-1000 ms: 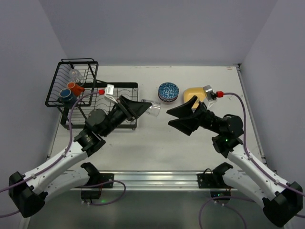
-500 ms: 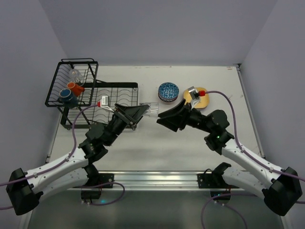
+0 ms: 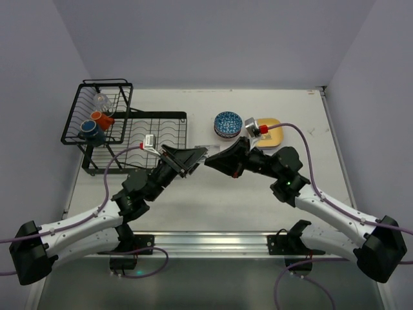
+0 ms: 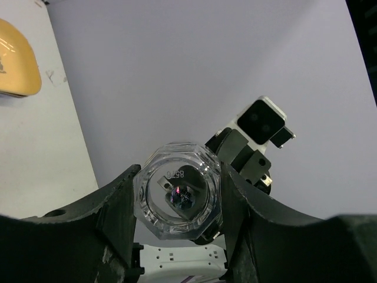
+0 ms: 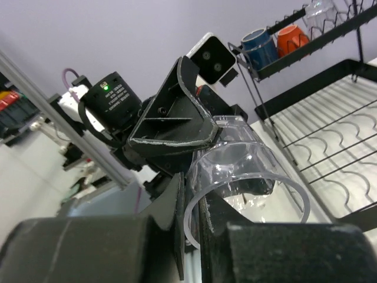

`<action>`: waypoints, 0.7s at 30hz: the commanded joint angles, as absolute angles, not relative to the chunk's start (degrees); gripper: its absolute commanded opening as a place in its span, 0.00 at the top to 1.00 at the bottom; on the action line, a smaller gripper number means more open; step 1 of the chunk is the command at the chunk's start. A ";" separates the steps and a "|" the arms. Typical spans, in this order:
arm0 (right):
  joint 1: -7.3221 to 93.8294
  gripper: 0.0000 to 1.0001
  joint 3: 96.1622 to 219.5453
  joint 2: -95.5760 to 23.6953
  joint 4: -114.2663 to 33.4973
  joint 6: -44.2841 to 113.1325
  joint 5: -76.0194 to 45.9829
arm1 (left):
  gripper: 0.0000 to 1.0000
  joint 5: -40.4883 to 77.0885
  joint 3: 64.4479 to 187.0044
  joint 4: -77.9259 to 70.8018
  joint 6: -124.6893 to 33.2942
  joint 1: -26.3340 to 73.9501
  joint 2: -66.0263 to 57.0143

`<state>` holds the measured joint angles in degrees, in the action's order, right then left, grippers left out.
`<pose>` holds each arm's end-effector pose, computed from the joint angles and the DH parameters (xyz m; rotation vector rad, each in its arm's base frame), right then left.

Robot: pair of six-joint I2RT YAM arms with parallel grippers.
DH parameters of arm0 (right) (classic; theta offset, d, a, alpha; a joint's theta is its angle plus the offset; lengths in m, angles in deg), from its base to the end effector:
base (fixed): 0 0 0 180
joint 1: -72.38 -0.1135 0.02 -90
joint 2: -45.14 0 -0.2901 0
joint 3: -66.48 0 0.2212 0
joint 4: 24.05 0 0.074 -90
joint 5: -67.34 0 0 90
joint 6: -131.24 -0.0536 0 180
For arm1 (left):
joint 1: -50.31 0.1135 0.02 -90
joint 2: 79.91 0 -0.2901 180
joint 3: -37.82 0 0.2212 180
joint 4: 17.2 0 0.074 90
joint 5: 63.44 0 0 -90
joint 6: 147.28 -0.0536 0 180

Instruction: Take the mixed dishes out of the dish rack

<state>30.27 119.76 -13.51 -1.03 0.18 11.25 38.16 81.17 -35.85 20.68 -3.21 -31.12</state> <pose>0.1300 0.1578 0.3765 -0.5913 1.3824 1.5761 0.1111 -0.1321 0.3397 -0.5322 1.5010 -1.7514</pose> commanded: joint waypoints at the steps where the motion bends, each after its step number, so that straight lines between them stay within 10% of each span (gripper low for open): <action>1: 29.93 1.00 121.60 -11.47 -1.29 3.53 8.55 | 1.00 40.71 80.63 -41.27 19.98 -3.66 -33.32; 2: 29.93 1.00 121.33 -11.03 -1.47 3.97 8.11 | 0.94 41.06 80.63 -40.58 19.54 -3.66 -33.68; 3: 29.93 1.00 121.07 -10.33 -2.60 4.76 7.41 | 0.61 41.59 80.71 -39.53 19.19 -3.66 -34.12; 6: 29.93 1.00 120.54 -7.60 -8.82 6.77 3.63 | 0.01 45.88 84.38 -29.79 14.47 -3.66 -36.31; 21: 32.48 1.00 147.84 -25.68 -77.73 21.28 -29.68 | 0.00 64.27 115.60 34.11 -20.36 -3.66 -30.79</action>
